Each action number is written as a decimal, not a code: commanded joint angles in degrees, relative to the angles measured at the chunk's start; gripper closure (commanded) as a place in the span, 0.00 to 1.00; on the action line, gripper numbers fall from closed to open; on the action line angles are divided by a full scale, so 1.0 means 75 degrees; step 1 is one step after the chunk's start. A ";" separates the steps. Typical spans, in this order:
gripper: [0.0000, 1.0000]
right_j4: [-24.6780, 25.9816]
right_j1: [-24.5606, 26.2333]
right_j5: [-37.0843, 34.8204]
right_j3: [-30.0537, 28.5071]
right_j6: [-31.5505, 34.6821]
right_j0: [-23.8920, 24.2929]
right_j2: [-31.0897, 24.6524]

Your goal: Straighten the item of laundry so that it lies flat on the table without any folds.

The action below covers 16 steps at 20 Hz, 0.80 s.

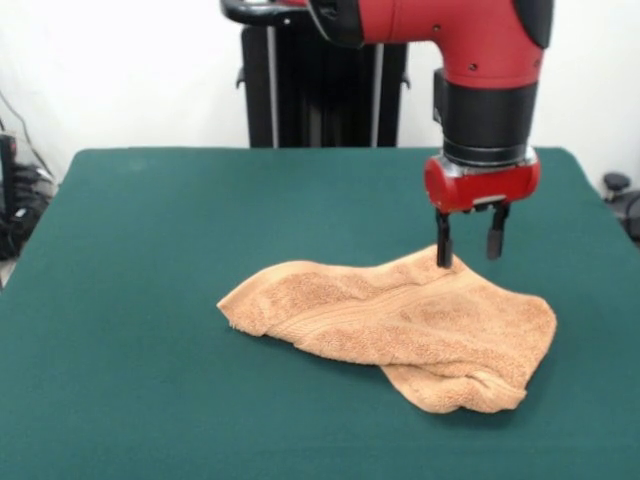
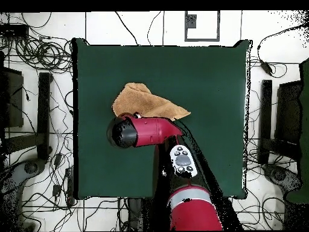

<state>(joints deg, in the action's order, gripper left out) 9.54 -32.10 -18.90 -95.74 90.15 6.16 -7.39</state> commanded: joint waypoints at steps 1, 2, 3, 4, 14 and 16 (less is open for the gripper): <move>0.00 -0.0361 0.0636 0.0080 0.0321 0.1523 -0.0213 -0.0023; 0.00 -0.0349 0.0647 0.0052 0.0278 0.1513 -0.0221 0.0011; 0.00 -0.0337 0.0657 0.0025 0.0235 0.1504 -0.0229 0.0046; 0.00 -0.0308 0.0692 0.0080 0.0169 0.1512 -0.0243 0.0082; 0.00 -0.0215 0.0841 -0.0027 -0.0165 0.1499 -0.0293 0.0247; 0.00 -0.0226 0.0894 0.0042 -0.0217 0.1550 -0.0319 0.0278</move>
<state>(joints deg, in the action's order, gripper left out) 9.17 -30.37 -18.89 -95.03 90.15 5.84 -5.79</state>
